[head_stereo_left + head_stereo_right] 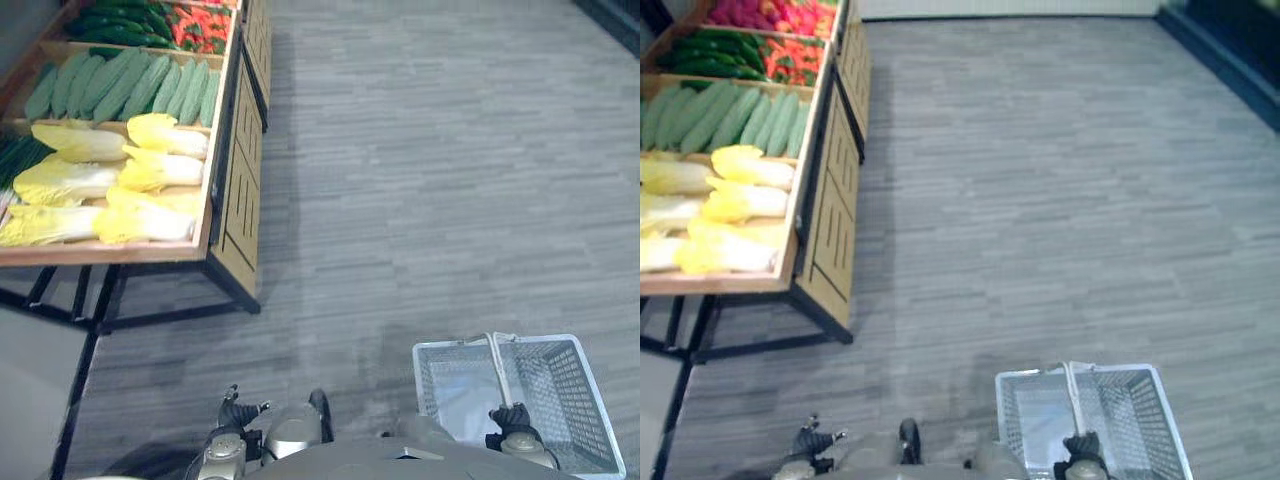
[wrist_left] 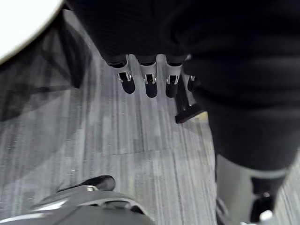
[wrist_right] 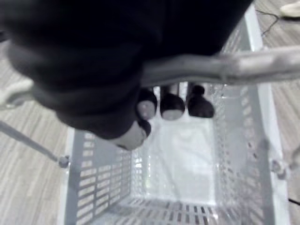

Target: Pick vegetable in the basket

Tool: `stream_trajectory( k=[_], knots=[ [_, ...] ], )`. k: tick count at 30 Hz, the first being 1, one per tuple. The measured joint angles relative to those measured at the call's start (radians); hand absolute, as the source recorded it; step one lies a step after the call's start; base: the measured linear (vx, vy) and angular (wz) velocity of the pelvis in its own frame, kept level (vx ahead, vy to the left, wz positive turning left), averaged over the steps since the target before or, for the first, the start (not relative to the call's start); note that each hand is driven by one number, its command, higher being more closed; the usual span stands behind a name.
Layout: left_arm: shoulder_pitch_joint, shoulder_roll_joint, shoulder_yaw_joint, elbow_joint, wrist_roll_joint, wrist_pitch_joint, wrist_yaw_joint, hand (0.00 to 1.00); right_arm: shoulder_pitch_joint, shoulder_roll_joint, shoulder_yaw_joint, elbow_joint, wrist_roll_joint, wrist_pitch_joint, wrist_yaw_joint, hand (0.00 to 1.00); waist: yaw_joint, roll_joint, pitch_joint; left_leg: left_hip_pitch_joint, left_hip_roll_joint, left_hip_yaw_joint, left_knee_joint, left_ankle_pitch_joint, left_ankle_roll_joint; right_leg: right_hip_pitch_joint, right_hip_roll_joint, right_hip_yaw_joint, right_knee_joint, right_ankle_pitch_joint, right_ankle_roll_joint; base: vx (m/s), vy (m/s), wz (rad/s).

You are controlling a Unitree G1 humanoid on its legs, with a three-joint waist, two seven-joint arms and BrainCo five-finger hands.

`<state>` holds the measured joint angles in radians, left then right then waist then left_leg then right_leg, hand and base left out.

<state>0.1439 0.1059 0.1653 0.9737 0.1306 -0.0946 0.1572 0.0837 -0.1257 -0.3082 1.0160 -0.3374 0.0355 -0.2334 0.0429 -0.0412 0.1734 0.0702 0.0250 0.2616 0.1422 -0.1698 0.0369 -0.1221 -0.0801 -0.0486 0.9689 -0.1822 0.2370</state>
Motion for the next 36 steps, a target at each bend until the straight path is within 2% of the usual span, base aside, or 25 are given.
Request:
stream_trajectory(
  k=[1, 3, 4, 5, 7, 8, 9, 10, 11, 13, 16, 17, 19, 20, 21, 22, 23, 26, 27, 28, 30, 31, 32, 34, 36],
  knots=[
    [-0.009, 0.003, -0.01, 0.0, 0.0, 0.001, 0.0, 0.0, 0.004, -0.003, -0.007, -0.011, 0.0, -0.001, -0.005, 1.0, -0.011, 0.001, 0.0, 0.047, 0.003, -0.033, -0.006, -0.027, -0.005, -0.05, -0.053, -0.076, 0.06, -0.03, -0.05, 0.48, -0.059, 0.72],
    [-0.029, 0.003, -0.028, 0.0, 0.0, 0.001, 0.0, 0.0, 0.007, -0.002, -0.026, -0.014, 0.002, -0.003, -0.004, 1.0, -0.035, 0.016, 0.01, 0.112, 0.03, -0.085, -0.04, -0.03, -0.009, -0.104, -0.081, -0.148, 0.007, -0.084, -0.101, 0.54, -0.15, 0.9],
    [-0.049, -0.008, -0.03, 0.0, 0.0, 0.001, 0.0, 0.0, 0.004, -0.002, -0.032, -0.014, 0.006, -0.004, -0.004, 1.0, -0.05, 0.039, 0.024, 0.145, 0.067, -0.118, -0.056, -0.028, -0.011, -0.134, -0.075, -0.168, -0.122, -0.098, -0.13, 0.49, -0.231, 1.01],
    [-0.065, -0.012, -0.031, -0.001, 0.0, 0.0, 0.0, 0.0, 0.006, -0.002, -0.036, -0.014, 0.013, -0.005, -0.004, 1.0, -0.057, 0.05, 0.03, 0.157, 0.09, -0.142, -0.056, -0.028, -0.012, -0.157, -0.074, -0.15, -0.275, -0.086, -0.127, 0.48, -0.266, 1.01],
    [-0.088, -0.014, -0.031, 0.0, 0.0, 0.0, 0.0, 0.0, 0.012, 0.001, -0.045, -0.014, 0.02, -0.006, -0.001, 1.0, -0.066, 0.049, 0.03, 0.159, 0.108, -0.178, -0.059, -0.03, -0.019, -0.172, -0.096, -0.087, -0.533, -0.004, -0.124, 0.44, -0.357, 1.04],
    [-0.102, -0.017, -0.029, 0.0, 0.001, -0.005, 0.001, 0.0, 0.011, 0.001, -0.074, -0.003, 0.021, -0.005, 0.006, 1.0, -0.08, 0.044, 0.029, 0.176, 0.129, -0.211, -0.077, -0.055, -0.075, -0.177, -0.136, -0.021, -0.748, 0.106, -0.111, 0.52, -0.432, 1.18],
    [-0.103, -0.012, -0.027, 0.0, 0.001, -0.006, 0.001, 0.0, 0.015, 0.002, -0.08, 0.006, 0.021, -0.005, 0.009, 1.0, -0.081, 0.031, 0.029, 0.194, 0.135, -0.221, -0.087, -0.072, -0.104, -0.168, -0.153, -0.005, -0.805, 0.124, -0.104, 0.64, -0.569, 0.97],
    [-0.104, -0.011, -0.022, 0.008, 0.001, -0.006, 0.001, 0.0, 0.009, 0.001, -0.09, 0.022, 0.021, -0.004, 0.018, 1.0, -0.079, 0.037, 0.046, 0.237, 0.157, -0.228, -0.106, -0.097, -0.141, -0.164, -0.155, -0.014, -0.772, 0.234, -0.05, 0.51, -0.493, 0.36],
    [-0.097, -0.039, -0.008, 0.035, 0.003, -0.006, -0.004, 0.0, -0.022, -0.008, -0.112, 0.04, 0.021, 0.001, 0.031, 1.0, -0.065, 0.08, 0.063, 0.257, 0.203, -0.225, -0.077, -0.083, -0.139, -0.213, -0.116, -0.02, -0.593, 0.144, -0.074, 0.61, -0.588, 0.16],
    [-0.073, -0.061, 0.028, 0.047, 0.003, -0.006, -0.005, 0.0, -0.031, -0.013, -0.118, 0.042, 0.021, 0.003, 0.036, 1.0, -0.062, 0.099, 0.063, 0.223, 0.22, -0.253, 0.048, -0.035, -0.147, -0.216, -0.113, -0.04, -0.47, 0.034, -0.107, 0.48, -0.463, 0.19],
    [-0.052, -0.072, 0.063, 0.051, 0.0, -0.008, -0.005, 0.0, -0.035, -0.015, -0.101, 0.048, 0.03, 0.014, 0.043, 1.0, -0.06, 0.118, 0.059, 0.072, 0.265, -0.28, 0.374, 0.085, -0.19, -0.103, -0.11, -0.114, -0.493, -0.041, -0.138, 0.48, -0.377, 0.59],
    [-0.046, -0.068, 0.063, 0.051, 0.0, -0.008, -0.005, 0.0, -0.03, -0.018, -0.074, 0.057, 0.042, 0.015, 0.042, 1.0, -0.056, 0.12, 0.061, -0.011, 0.293, -0.227, 0.52, 0.05, -0.197, -0.015, -0.103, -0.163, -0.567, -0.039, -0.155, 0.43, -0.254, 0.79],
    [-0.041, -0.06, 0.065, 0.049, 0.0, -0.007, -0.004, 0.0, -0.024, -0.014, -0.052, 0.067, 0.04, 0.017, 0.042, 1.0, -0.039, 0.109, 0.067, -0.077, 0.293, -0.086, 0.567, -0.03, -0.193, 0.128, -0.103, -0.237, -0.7, 0.0, -0.167, 0.45, -0.222, 0.8],
    [-0.04, -0.059, 0.063, 0.044, 0.001, -0.007, -0.004, 0.0, -0.023, -0.017, -0.033, 0.066, 0.04, 0.019, 0.041, 1.0, -0.033, 0.101, 0.065, -0.121, 0.248, 0.006, 0.486, -0.058, -0.19, 0.19, -0.114, -0.289, -0.762, 0.011, -0.162, 0.36, -0.078, 1.01],
    [-0.041, -0.059, 0.059, 0.029, 0.001, -0.007, -0.004, 0.0, -0.025, -0.021, -0.03, 0.064, 0.039, 0.019, 0.039, 1.0, -0.032, 0.101, 0.063, -0.161, 0.181, 0.084, 0.341, -0.041, -0.172, 0.227, -0.125, -0.351, -0.791, 0.012, -0.16, 0.35, -0.039, 1.12],
    [-0.041, -0.061, 0.052, 0.027, 0.0, -0.007, -0.004, 0.0, -0.026, -0.025, -0.028, 0.064, 0.039, 0.018, 0.039, 1.0, -0.032, 0.106, 0.061, -0.18, 0.152, 0.131, 0.258, -0.002, -0.152, 0.245, -0.127, -0.383, -0.802, 0.011, -0.156, 0.35, 0.017, 1.34],
    [-0.042, -0.063, 0.038, 0.026, 0.0, -0.008, -0.007, 0.0, -0.029, -0.033, -0.026, 0.067, 0.039, 0.019, 0.04, 1.0, -0.027, 0.108, 0.058, -0.204, 0.118, 0.277, 0.158, 0.075, -0.02, 0.279, -0.127, -0.452, -0.818, 0.001, -0.138, 0.28, 0.026, 1.3],
    [-0.043, -0.036, 0.031, 0.019, -0.002, -0.004, -0.012, 0.0, -0.04, -0.032, -0.032, 0.072, 0.037, 0.018, 0.041, 1.0, -0.024, 0.055, 0.039, -0.192, 0.059, 0.461, 0.103, 0.089, 0.079, 0.363, -0.16, -0.622, -0.832, 0.007, -0.111, 0.33, 0.078, 1.9],
    [-0.04, -0.032, 0.032, 0.02, -0.003, -0.003, -0.017, 0.0, -0.04, -0.034, -0.034, 0.072, 0.037, 0.018, 0.041, 1.0, -0.018, 0.048, 0.038, -0.188, 0.049, 0.457, 0.099, 0.08, 0.092, 0.378, -0.161, -0.638, -0.82, 0.008, -0.11, 0.38, 0.099, 1.73],
    [-0.03, -0.022, 0.032, 0.028, -0.002, 0.004, -0.03, 0.0, -0.056, -0.035, -0.034, 0.071, 0.033, 0.016, 0.042, 1.0, 0.011, 0.024, 0.028, -0.15, 0.016, 0.408, 0.048, 0.069, 0.091, 0.391, -0.18, -0.655, -0.715, 0.02, -0.09, 0.33, 0.051, 1.25],
    [-0.02, -0.02, 0.031, 0.031, -0.002, 0.01, -0.032, 0.0, -0.067, -0.04, -0.034, 0.069, 0.027, 0.013, 0.043, 1.0, 0.014, 0.024, 0.027, -0.106, 0.006, 0.37, 0.005, 0.065, 0.084, 0.373, -0.209, -0.649, -0.558, 0.059, -0.044, 0.36, 0.019, 1.1],
    [-0.012, -0.02, 0.027, 0.031, 0.001, 0.016, -0.04, 0.0, -0.069, -0.041, -0.034, 0.057, 0.018, 0.004, 0.042, 1.0, 0.012, 0.027, 0.023, -0.065, 0.01, 0.314, -0.031, 0.055, 0.068, 0.311, -0.243, -0.594, -0.346, 0.107, -0.043, 0.43, -0.055, 1.2],
    [-0.007, -0.012, 0.021, 0.035, 0.006, 0.024, -0.043, 0.0, -0.083, -0.028, -0.034, 0.047, 0.02, -0.012, 0.046, 1.0, 0.01, 0.012, 0.019, -0.039, 0.017, 0.266, -0.045, 0.054, 0.064, 0.215, -0.253, -0.487, -0.153, 0.079, -0.057, 0.42, -0.1, 1.17],
    [-0.003, -0.008, 0.021, 0.044, 0.017, 0.034, -0.043, 0.0, -0.088, -0.006, -0.034, 0.025, 0.041, -0.021, 0.048, 1.0, 0.002, 0.02, 0.02, 0.004, 0.041, 0.206, -0.056, 0.055, 0.045, 0.1, -0.232, -0.378, -0.022, 0.025, -0.059, 0.3, -0.183, 1.07],
    [-0.004, 0.0, 0.019, 0.041, 0.018, 0.037, -0.042, 0.0, -0.081, 0.017, -0.032, 0.022, 0.045, -0.022, 0.053, 1.0, -0.004, 0.014, 0.015, 0.026, 0.056, 0.126, -0.056, 0.063, 0.025, 0.036, -0.222, -0.322, -0.056, -0.025, -0.056, 0.27, -0.234, 1.23]
  ],
)
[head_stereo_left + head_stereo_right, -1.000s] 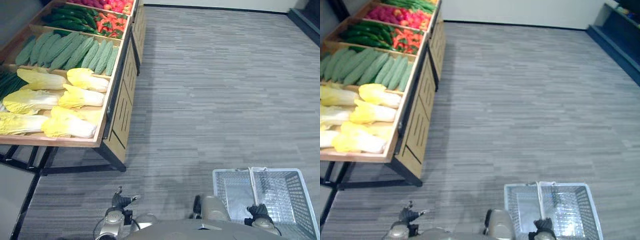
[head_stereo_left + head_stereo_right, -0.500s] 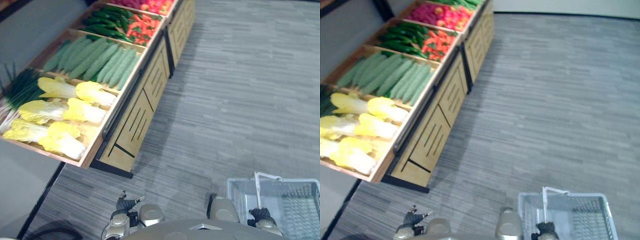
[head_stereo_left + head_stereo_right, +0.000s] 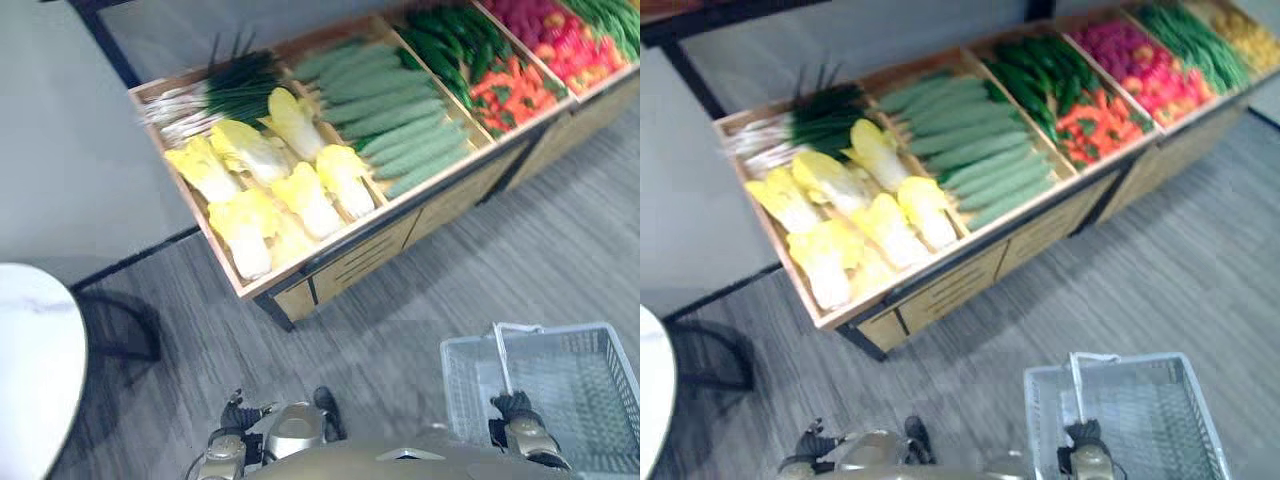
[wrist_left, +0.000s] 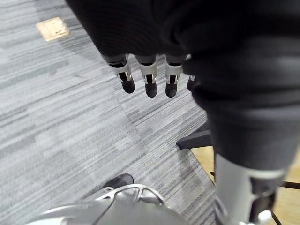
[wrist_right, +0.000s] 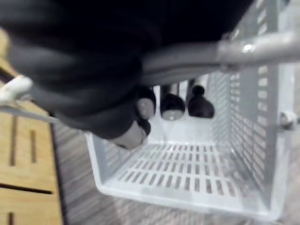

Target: Pick vegetable in the basket

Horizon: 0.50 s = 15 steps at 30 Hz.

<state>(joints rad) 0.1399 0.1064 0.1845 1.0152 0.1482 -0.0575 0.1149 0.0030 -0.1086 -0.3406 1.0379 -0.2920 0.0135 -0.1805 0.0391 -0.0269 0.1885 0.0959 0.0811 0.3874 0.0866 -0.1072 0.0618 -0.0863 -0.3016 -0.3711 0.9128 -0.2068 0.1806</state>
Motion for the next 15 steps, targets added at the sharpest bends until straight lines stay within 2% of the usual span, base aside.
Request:
stream_trajectory(
  k=[1, 2, 3, 4, 5, 6, 7, 8, 9, 10, 12, 15],
  knots=[
    [-0.008, 0.004, -0.006, -0.005, -0.001, 0.0, 0.0, 0.0, 0.008, 0.008, -0.001, -0.001, 0.004, 0.0, -0.001, 1.0, -0.014, -0.001, 0.0, 0.006, 0.006, -0.049, -0.002, 0.005, -0.018, -0.018, 0.007, 0.03, -0.064, -0.017, 0.0, 0.21, -0.304, 1.72],
    [-0.016, 0.005, -0.008, -0.014, -0.003, -0.006, 0.0, 0.0, 0.023, 0.014, 0.009, -0.012, 0.005, -0.01, 0.0, 1.0, -0.034, -0.001, 0.0, 0.002, 0.009, -0.132, -0.013, 0.017, -0.046, -0.032, 0.023, 0.131, -0.217, -0.024, 0.009, 0.19, -0.4, 1.92],
    [-0.026, 0.007, -0.009, -0.016, -0.005, -0.009, 0.0, 0.0, 0.031, 0.021, 0.01, -0.02, 0.006, -0.015, -0.001, 1.0, -0.037, -0.005, -0.001, 0.0, 0.007, -0.168, -0.025, 0.02, -0.071, -0.034, 0.035, 0.216, -0.322, -0.014, 0.011, 0.11, -0.368, 1.66],
    [-0.03, 0.011, -0.011, -0.016, -0.009, -0.013, 0.001, 0.0, 0.033, 0.027, 0.009, -0.019, 0.011, -0.02, -0.001, 1.0, -0.037, -0.015, -0.007, -0.005, 0.0, -0.191, -0.034, 0.026, -0.086, -0.036, 0.043, 0.284, -0.396, 0.015, 0.01, 0.06, -0.324, 1.1],
    [-0.041, 0.023, -0.018, -0.016, -0.014, -0.016, 0.001, 0.0, 0.035, 0.039, 0.009, -0.017, 0.025, -0.022, 0.0, 1.0, -0.036, -0.041, -0.02, -0.013, -0.013, -0.222, -0.052, 0.036, -0.108, -0.038, 0.048, 0.386, -0.494, 0.107, 0.006, 0.06, -0.481, 1.01],
    [-0.043, 0.033, -0.024, -0.013, -0.02, -0.018, 0.001, 0.0, 0.029, 0.049, 0.004, -0.004, 0.042, -0.022, -0.001, 1.0, -0.024, -0.054, -0.026, -0.005, -0.009, -0.253, -0.093, 0.05, -0.147, 0.005, 0.064, 0.435, -0.544, 0.018, 0.012, 0.06, -0.478, 0.82],
    [-0.037, 0.027, -0.026, -0.012, -0.019, -0.02, 0.0, 0.0, 0.02, 0.049, 0.002, -0.003, 0.053, -0.023, -0.001, 1.0, -0.021, -0.041, -0.029, -0.004, 0.008, -0.255, -0.111, 0.07, -0.169, 0.024, 0.078, 0.42, -0.59, -0.015, -0.013, 0.09, -0.531, 0.58],
    [-0.033, -0.005, -0.023, -0.01, -0.019, -0.016, 0.0, 0.0, -0.005, 0.034, 0.0, 0.001, 0.067, -0.022, 0.0, 1.0, -0.025, 0.013, -0.019, -0.008, 0.054, -0.256, -0.128, 0.102, -0.191, 0.028, 0.114, 0.384, -0.614, -0.003, -0.027, 0.06, -0.336, 0.33],
    [-0.034, -0.022, -0.018, -0.022, -0.02, -0.016, 0.0, 0.0, -0.01, 0.014, -0.002, 0.005, 0.079, -0.018, 0.002, 1.0, -0.028, 0.054, -0.02, -0.01, 0.09, -0.244, -0.143, 0.127, -0.206, 0.043, 0.151, 0.365, -0.636, 0.008, -0.044, 0.06, -0.296, 0.36],
    [-0.033, -0.025, -0.014, -0.038, -0.022, -0.018, 0.0, 0.0, -0.008, 0.009, -0.003, 0.011, 0.084, -0.014, 0.004, 1.0, -0.029, 0.065, -0.022, -0.01, 0.106, -0.244, -0.15, 0.14, -0.215, 0.054, 0.165, 0.349, -0.65, 0.011, -0.049, 0.04, -0.232, 0.51],
    [-0.035, -0.023, 0.012, -0.111, -0.046, -0.029, 0.001, 0.0, 0.0, 0.009, -0.026, 0.023, 0.114, -0.009, 0.01, 1.0, -0.031, 0.068, -0.021, -0.011, 0.134, -0.244, -0.154, 0.172, -0.221, 0.099, 0.195, 0.304, -0.706, 0.03, -0.076, 0.03, -0.156, 0.44],
    [-0.058, -0.018, 0.045, -0.299, -0.099, -0.044, 0.018, 0.0, -0.001, -0.007, -0.019, 0.015, 0.111, -0.019, 0.009, 1.0, -0.025, 0.069, -0.024, -0.046, 0.134, -0.242, -0.154, 0.2, -0.206, 0.087, 0.197, 0.278, -0.728, 0.036, -0.086, -0.03, -0.08, 0.27]
  ],
)
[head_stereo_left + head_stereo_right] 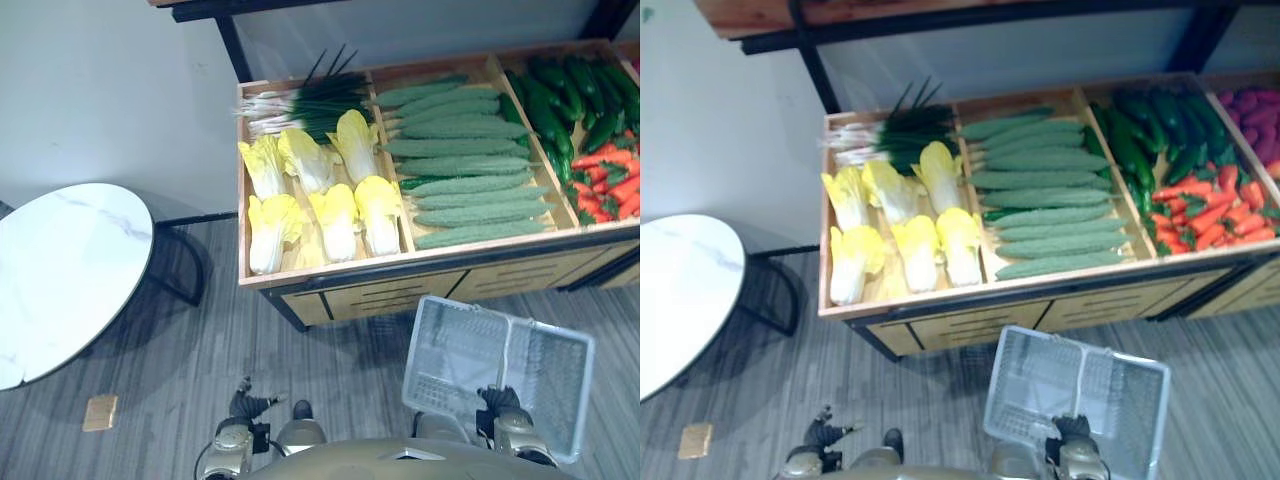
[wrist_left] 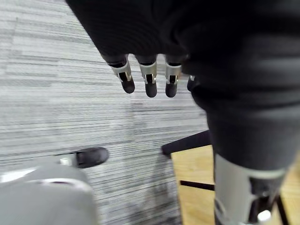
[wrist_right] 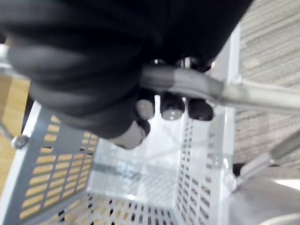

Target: Pick vegetable in the basket

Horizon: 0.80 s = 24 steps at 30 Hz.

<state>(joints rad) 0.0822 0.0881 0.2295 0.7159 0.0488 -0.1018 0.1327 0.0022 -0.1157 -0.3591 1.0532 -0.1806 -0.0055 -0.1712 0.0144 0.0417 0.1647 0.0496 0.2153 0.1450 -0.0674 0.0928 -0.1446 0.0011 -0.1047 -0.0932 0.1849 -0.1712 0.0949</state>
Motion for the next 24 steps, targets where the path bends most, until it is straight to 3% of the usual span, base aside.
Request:
stream_trajectory(
  k=[3, 8, 11, 16, 24],
  knots=[
    [-0.053, 0.052, 0.014, -0.178, -0.029, -0.012, 0.049, 0.0, -0.003, -0.009, 0.026, -0.025, 0.0, -0.001, -0.001, 1.0, 0.005, -0.005, 0.001, -0.035, -0.047, 0.015, -0.029, 0.081, 0.013, -0.031, -0.035, -0.009, 0.003, 0.001, -0.002, -0.03, 0.012, 0.26],
    [-0.17, 0.116, 0.033, -0.426, -0.039, -0.076, 0.157, 0.0, 0.043, -0.001, 0.028, -0.042, -0.004, -0.001, -0.009, 1.0, -0.008, 0.023, -0.006, 0.005, -0.063, 0.042, -0.034, 0.08, 0.021, 0.047, -0.047, -0.045, -0.036, 0.017, 0.009, -0.02, 0.023, 0.16],
    [-0.221, 0.135, 0.01, -0.453, -0.075, -0.102, 0.158, 0.0, 0.065, -0.013, 0.031, -0.056, -0.038, -0.001, -0.006, 1.0, -0.027, 0.055, -0.025, 0.006, -0.041, 0.068, -0.037, 0.033, 0.027, 0.055, -0.025, -0.055, -0.046, 0.023, 0.009, -0.07, 0.018, 0.07],
    [-0.252, 0.168, -0.102, -0.468, -0.054, -0.104, 0.151, 0.0, 0.076, -0.013, 0.067, -0.064, -0.079, -0.002, 0.002, 1.0, -0.028, 0.053, -0.027, 0.04, -0.041, 0.123, -0.038, 0.006, 0.026, 0.061, -0.024, -0.005, -0.07, 0.049, 0.016, -0.04, 0.037, -0.32],
    [-0.366, 0.17, -0.242, -0.379, 0.108, -0.078, 0.136, 0.0, 0.075, -0.009, 0.076, -0.075, -0.079, -0.003, 0.003, 1.0, -0.068, 0.05, -0.025, 0.046, -0.042, 0.179, -0.034, -0.003, 0.022, 0.055, -0.022, 0.042, -0.11, 0.074, 0.019, 0.03, 0.014, -0.18]
  ],
)
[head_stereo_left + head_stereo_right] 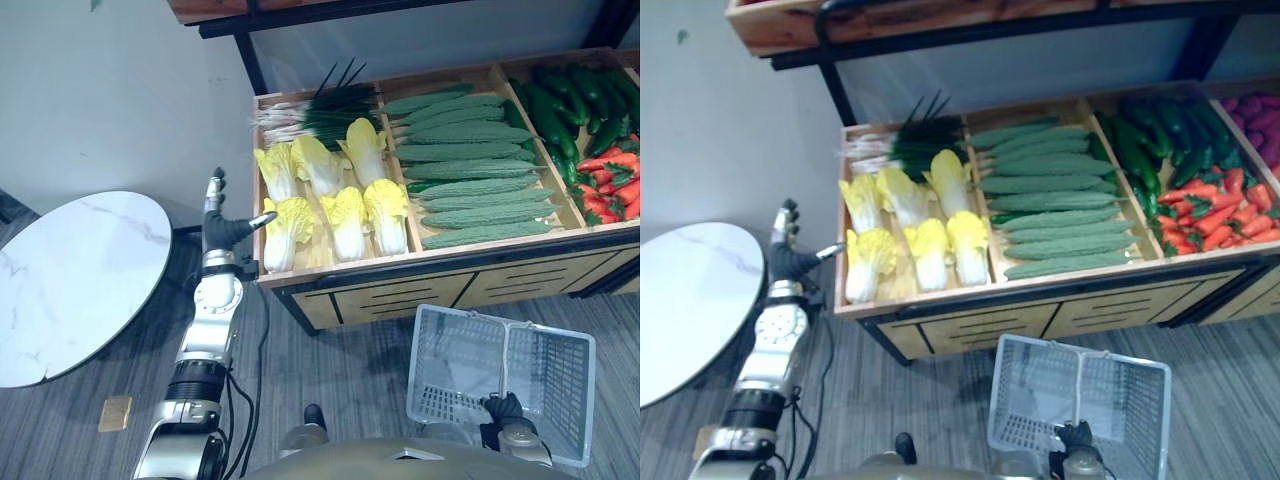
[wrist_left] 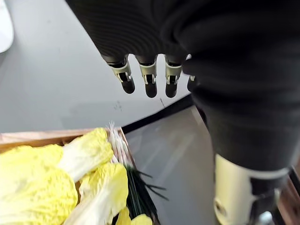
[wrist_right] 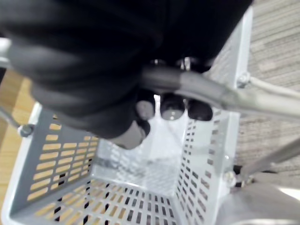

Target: Pick vegetable in the basket

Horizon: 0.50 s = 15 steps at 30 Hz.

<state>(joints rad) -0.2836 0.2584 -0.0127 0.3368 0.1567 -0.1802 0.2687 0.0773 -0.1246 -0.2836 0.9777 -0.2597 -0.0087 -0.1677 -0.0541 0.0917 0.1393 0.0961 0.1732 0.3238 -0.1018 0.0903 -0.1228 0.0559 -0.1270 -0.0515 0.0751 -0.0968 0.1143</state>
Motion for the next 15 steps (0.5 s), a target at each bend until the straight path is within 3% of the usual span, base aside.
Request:
stream_trajectory(
  k=[6, 9, 15],
  knots=[
    [-0.092, 0.006, -0.017, 0.15, 0.11, 0.048, 0.006, 0.0, -0.01, -0.001, -0.006, -0.019, 0.0, -0.009, -0.011, 1.0, -0.027, 0.011, 0.021, -0.001, 0.004, 0.054, 0.002, -0.006, -0.007, -0.035, 0.006, 0.048, -0.002, 0.01, -0.003, 0.07, -0.002, -0.26],
    [-0.189, 0.041, -0.021, 0.228, 0.11, 0.06, 0.022, 0.0, -0.079, -0.013, -0.019, -0.017, 0.0, -0.007, -0.033, 1.0, -0.042, 0.03, 0.088, -0.029, 0.006, 0.086, 0.002, -0.004, -0.006, -0.095, 0.012, 0.084, 0.024, 0.015, -0.004, -0.01, 0.001, -0.28],
    [-0.34, 0.068, -0.014, 0.372, 0.141, 0.096, 0.052, 0.0, -0.149, -0.011, -0.059, -0.018, 0.003, -0.009, -0.054, 1.0, -0.066, 0.026, 0.164, -0.088, 0.005, 0.114, 0.002, 0.023, -0.004, -0.184, 0.017, 0.126, 0.048, 0.031, -0.001, -0.02, -0.009, -0.18]
  ],
)
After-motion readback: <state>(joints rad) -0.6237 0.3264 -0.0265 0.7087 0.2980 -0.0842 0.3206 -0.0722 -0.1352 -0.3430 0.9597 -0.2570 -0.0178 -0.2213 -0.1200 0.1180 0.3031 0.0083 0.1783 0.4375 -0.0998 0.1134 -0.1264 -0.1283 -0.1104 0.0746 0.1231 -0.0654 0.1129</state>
